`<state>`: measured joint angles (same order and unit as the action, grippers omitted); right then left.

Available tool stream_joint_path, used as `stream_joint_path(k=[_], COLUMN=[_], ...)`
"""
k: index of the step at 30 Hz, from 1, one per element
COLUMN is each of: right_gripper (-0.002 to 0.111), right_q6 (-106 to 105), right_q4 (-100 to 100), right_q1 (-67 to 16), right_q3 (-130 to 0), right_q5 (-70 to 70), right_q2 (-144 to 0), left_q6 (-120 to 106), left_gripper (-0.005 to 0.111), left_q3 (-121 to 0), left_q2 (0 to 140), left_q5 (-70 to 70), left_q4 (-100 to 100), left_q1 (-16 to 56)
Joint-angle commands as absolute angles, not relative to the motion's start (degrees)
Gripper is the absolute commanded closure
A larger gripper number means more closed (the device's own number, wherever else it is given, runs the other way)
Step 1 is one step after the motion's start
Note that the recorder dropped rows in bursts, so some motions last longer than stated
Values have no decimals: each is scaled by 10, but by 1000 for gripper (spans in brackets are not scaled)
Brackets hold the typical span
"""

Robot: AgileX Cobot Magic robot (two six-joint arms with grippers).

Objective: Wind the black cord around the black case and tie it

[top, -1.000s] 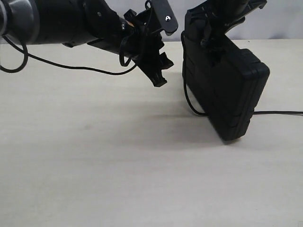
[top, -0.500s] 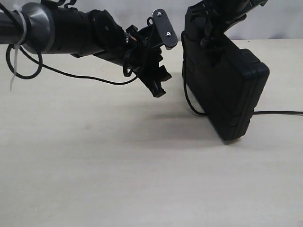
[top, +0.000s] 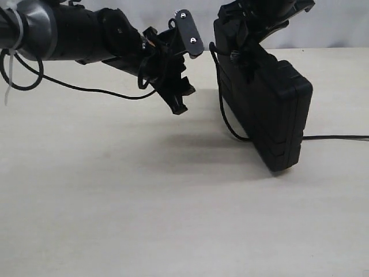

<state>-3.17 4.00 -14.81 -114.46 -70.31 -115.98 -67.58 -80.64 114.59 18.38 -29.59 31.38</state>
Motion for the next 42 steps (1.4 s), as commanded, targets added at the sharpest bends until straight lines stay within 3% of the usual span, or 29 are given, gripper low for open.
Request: stream_joint_path(k=[1, 6, 18, 21, 26, 30, 32, 33, 35, 36, 42], right_gripper=[75, 75, 75, 75, 75, 75, 75, 75, 75, 75, 75], right_q6=[-38, -53, -62, -48, -8, -8, -11, -12, -21, -22, -40], right_q4=[46, 99, 93, 48, 11, 14, 17, 32, 35, 42, 70], right_q1=[-147, -147, -147, -144, -105, -47, -3, 15, 20, 20, 20], right_q3=[-1146, -1146, -1131, -1131, -1124, -1055, -1004, -976, -958, -957, -957], right_q5=[-700, -700, -700, -700, -700, -700, -700, -694, -649, -640, -611], right_q2=[-1155, -1155, -1159, -1159, -1159, -1142, -1139, -1139, -1139, -1141, -1150], left_q6=[-649, -579, -582, -606, -835, -923, -942, -942, -942, -942, -947], left_gripper=[56, 56, 56, 56, 56, 55, 55, 58, 93, 104, 107], left_q3=[-808, -808, -808, -808, -808, -808, -808, -808, -808, -808, -808], left_q2=[1146, 1146, 1133, 1135, 1158, 1188, 1212, 1222, 1222, 1218, 1171], left_q5=[207, 213, 253, 313, 451, 411, 312, 246, 235, 235, 227], left_q4=[-290, -294, -268, -318, -437, -465, -457, -460, -462, -462, -472], left_q1=[266, 219, 217, 228, 266, 323, 353, 364, 369, 371, 375])
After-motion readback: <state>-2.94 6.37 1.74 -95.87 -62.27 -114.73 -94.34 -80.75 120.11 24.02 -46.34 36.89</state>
